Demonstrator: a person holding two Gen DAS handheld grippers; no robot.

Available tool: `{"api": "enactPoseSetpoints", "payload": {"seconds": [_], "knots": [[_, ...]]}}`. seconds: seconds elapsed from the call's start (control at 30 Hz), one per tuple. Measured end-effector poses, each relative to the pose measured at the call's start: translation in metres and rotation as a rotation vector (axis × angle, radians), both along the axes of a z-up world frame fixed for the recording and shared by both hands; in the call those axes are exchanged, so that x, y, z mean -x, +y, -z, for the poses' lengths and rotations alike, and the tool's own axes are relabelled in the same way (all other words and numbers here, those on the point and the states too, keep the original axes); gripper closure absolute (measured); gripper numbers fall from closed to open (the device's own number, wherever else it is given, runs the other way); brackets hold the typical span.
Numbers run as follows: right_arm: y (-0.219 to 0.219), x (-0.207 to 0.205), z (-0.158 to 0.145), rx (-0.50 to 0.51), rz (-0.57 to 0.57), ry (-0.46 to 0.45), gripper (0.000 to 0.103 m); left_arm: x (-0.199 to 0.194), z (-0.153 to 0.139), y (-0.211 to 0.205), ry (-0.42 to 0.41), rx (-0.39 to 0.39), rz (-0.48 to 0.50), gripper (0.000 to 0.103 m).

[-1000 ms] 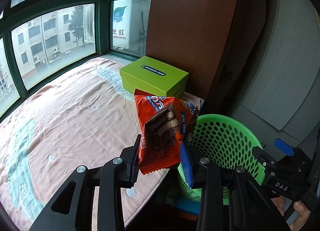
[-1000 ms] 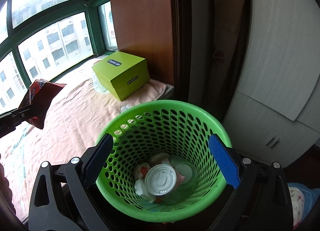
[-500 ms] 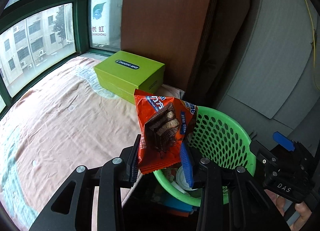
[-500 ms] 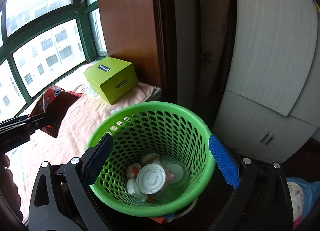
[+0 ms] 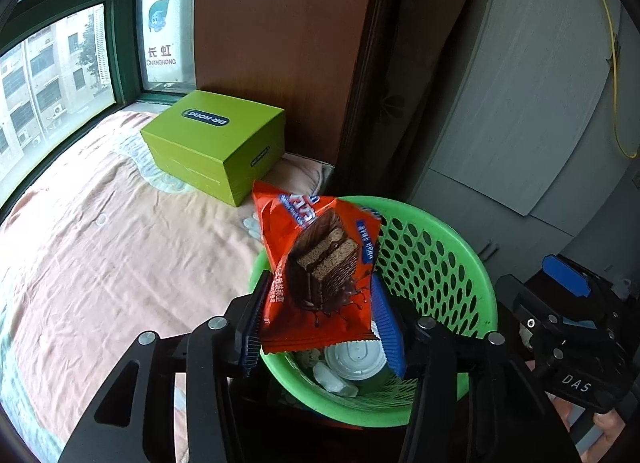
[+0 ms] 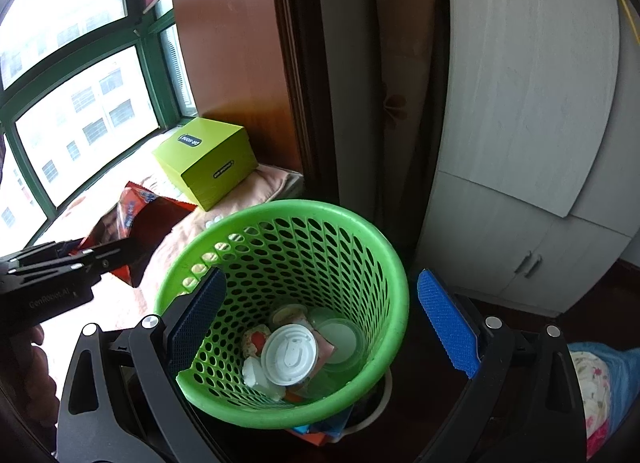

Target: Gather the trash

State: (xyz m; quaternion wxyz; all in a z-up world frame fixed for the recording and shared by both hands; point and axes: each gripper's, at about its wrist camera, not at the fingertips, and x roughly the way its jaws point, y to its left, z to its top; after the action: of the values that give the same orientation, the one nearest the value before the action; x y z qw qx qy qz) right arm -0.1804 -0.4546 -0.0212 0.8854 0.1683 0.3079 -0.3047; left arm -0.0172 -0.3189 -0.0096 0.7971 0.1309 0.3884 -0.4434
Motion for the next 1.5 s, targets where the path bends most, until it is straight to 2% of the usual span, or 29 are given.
{"api": "enactPoseSetpoints", "payload": {"seconds": [0.07, 0.13, 0.4, 0.57, 0.67, 0.83, 1.1, 1.5], "knots": [[-0.001, 0.001, 0.001, -0.007, 0.001, -0.002, 0.008, 0.003, 0.001, -0.001, 0.007, 0.003, 0.007, 0.052], [-0.002, 0.001, 0.001, -0.011, 0.001, -0.002, 0.008, 0.004, 0.001, 0.0, 0.009, 0.002, 0.007, 0.042], [0.004, -0.003, -0.001, -0.009, -0.021, -0.004, 0.008, -0.002, 0.0, 0.01, 0.011, 0.009, -0.023, 0.039], [0.011, -0.011, -0.003, -0.001, -0.047, 0.0, 0.008, -0.01, -0.005, 0.029, -0.001, 0.007, -0.084, 0.037], [0.016, -0.015, -0.005, 0.005, -0.064, -0.001, 0.008, -0.016, -0.01, 0.041, -0.02, 0.011, -0.132, 0.027], [0.027, -0.025, -0.008, 0.011, -0.1, -0.005, 0.008, -0.023, -0.019, 0.064, -0.063, 0.025, -0.199, 0.019], [0.049, -0.047, -0.014, 0.025, -0.177, -0.011, 0.008, -0.041, -0.025, 0.101, -0.083, 0.017, -0.315, 0.011], [0.084, -0.085, -0.023, 0.046, -0.296, -0.027, 0.008, -0.065, -0.023, 0.167, -0.092, -0.006, -0.489, 0.009]]}}
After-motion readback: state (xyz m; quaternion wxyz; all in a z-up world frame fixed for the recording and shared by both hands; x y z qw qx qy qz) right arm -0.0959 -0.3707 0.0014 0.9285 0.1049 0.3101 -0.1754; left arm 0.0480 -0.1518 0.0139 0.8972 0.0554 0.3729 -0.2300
